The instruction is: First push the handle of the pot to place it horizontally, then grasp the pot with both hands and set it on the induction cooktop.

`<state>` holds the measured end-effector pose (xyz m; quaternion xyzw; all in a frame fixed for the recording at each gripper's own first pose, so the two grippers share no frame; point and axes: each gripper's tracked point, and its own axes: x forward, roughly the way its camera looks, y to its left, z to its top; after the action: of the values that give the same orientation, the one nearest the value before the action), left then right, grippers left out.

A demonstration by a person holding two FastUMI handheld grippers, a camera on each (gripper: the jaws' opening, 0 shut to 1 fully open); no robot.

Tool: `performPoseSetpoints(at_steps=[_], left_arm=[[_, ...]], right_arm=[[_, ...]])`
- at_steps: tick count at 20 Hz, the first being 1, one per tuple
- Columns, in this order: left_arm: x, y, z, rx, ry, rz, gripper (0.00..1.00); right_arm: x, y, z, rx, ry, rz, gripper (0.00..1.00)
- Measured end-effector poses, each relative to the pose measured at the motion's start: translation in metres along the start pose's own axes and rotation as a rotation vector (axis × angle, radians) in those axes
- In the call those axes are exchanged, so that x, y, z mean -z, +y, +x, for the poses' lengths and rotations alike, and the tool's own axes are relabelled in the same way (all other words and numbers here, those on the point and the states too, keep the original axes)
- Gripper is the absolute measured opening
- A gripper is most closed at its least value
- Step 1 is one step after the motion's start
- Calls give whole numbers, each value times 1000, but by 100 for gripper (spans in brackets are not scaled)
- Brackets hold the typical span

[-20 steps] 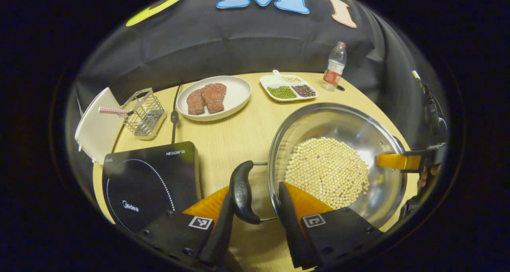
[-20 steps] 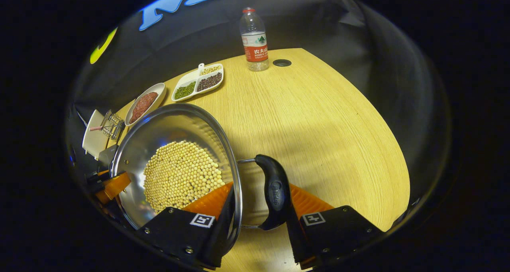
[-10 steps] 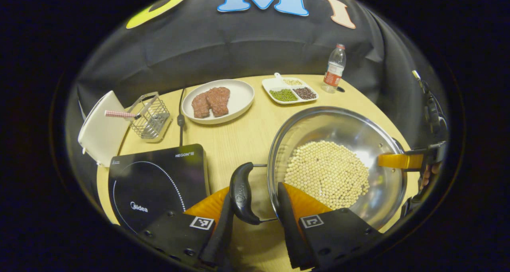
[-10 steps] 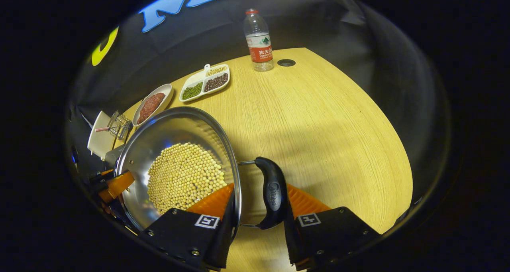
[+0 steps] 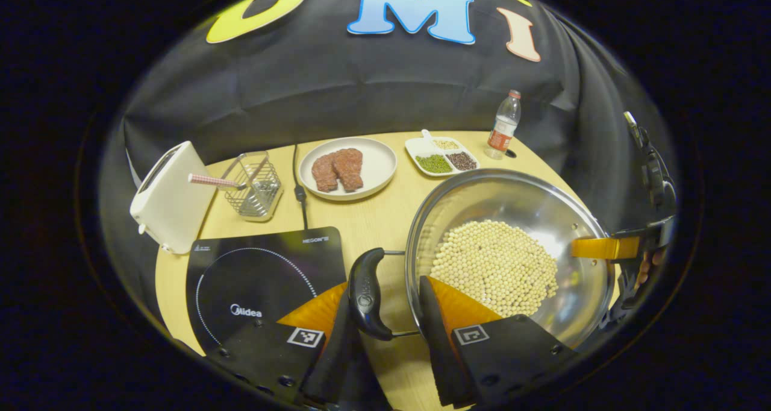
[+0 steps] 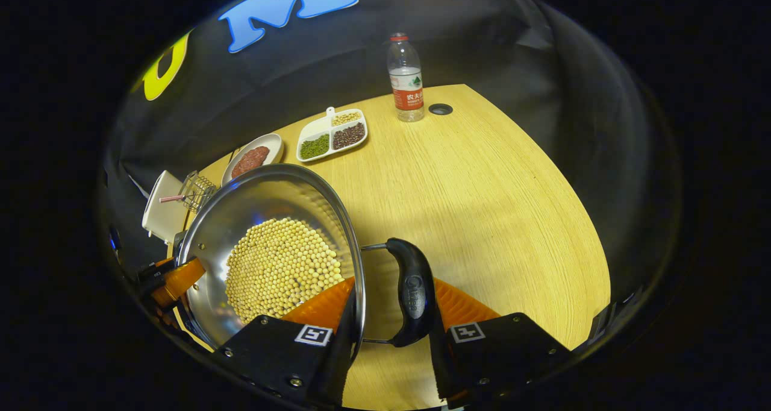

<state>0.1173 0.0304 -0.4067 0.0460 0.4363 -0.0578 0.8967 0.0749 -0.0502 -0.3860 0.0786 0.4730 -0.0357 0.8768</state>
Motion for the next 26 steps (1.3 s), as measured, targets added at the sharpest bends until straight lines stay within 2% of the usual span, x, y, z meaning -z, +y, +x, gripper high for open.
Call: performPoseSetpoints(at_steps=[1, 7, 8, 9, 12, 26], left_arm=[[0, 6, -7, -3, -3, -3, 64], [8, 45, -45, -30, -15, -2, 64], [10, 52, -51, -34, -17, -7, 67], [12, 60, -55, -38, -16, -11, 64], [19, 84, -65, -51, -15, -24, 64], [39, 202, -89, -112, -24, -57, 64]], right_arm=[[2, 6, -4, -6, -1, 2, 57], [16, 48, -22, -40, 11, -1, 57], [19, 55, -24, -45, 14, -4, 56], [22, 63, -26, -49, 19, -8, 57], [29, 86, -27, -64, 30, -21, 56], [47, 199, -17, -108, 60, -82, 57]])
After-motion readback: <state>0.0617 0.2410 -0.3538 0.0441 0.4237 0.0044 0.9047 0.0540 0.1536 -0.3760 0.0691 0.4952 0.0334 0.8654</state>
